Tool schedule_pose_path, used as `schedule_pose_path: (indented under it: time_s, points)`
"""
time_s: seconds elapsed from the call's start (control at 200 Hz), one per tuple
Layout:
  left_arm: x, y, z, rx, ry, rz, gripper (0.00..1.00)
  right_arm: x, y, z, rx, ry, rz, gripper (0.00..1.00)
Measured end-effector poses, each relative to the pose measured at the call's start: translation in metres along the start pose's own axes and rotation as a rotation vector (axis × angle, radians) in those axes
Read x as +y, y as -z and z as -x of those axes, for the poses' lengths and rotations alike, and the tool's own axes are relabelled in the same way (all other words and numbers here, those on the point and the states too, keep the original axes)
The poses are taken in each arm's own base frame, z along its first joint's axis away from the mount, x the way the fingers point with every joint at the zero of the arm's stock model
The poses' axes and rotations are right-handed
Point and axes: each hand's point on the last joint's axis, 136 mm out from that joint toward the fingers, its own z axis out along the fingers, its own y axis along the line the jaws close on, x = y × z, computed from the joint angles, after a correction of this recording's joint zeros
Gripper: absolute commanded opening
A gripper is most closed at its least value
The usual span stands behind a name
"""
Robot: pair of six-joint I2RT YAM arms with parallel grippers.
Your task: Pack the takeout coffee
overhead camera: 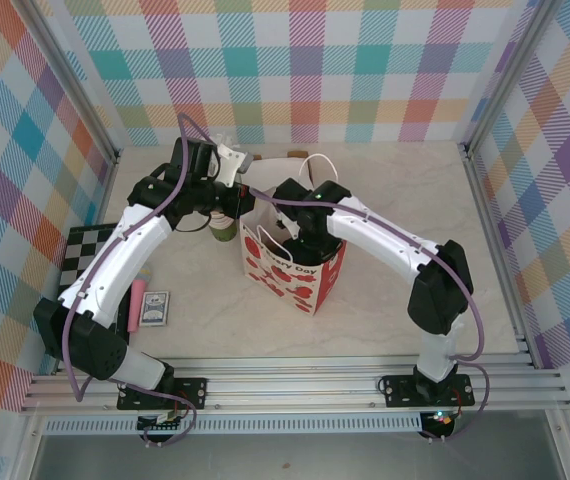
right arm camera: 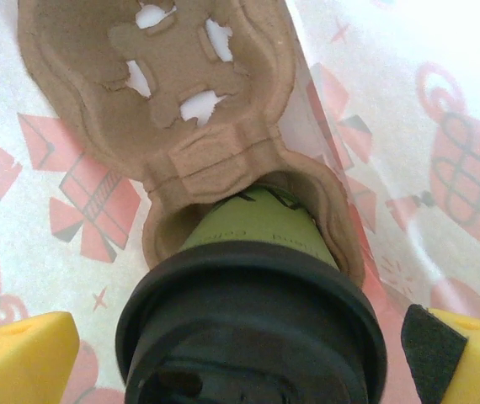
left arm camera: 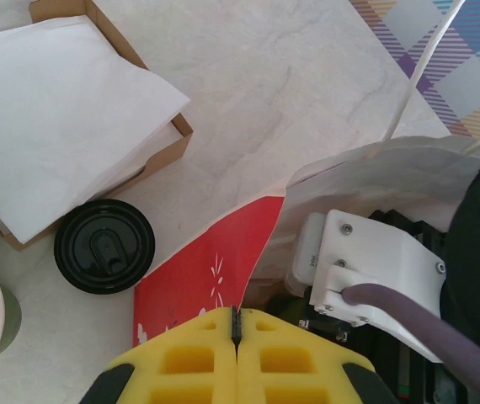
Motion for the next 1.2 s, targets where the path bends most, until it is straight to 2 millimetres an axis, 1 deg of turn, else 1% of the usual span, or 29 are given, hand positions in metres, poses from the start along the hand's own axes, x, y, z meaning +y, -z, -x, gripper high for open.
schedule_pose_path:
  time_s: [0.255,0.775,1.0,1.2]
  points:
    - [0.001,0.000,0.000,0.001,0.001,0.008,0.00,-0.003,0.009,0.001,-0.022,0.001,-0.017,1.00]
    - [0.001,0.000,0.000,0.000,0.001,0.007,0.00,0.002,0.013,-0.001,-0.025,0.020,-0.017,1.00]
    - [0.001,0.000,0.000,-0.001,0.000,0.008,0.00,0.005,0.025,0.002,-0.061,0.032,-0.009,1.00]
    - [0.001,0.000,0.000,-0.001,0.000,0.008,0.00,0.002,0.032,0.004,-0.085,0.037,-0.022,1.00]
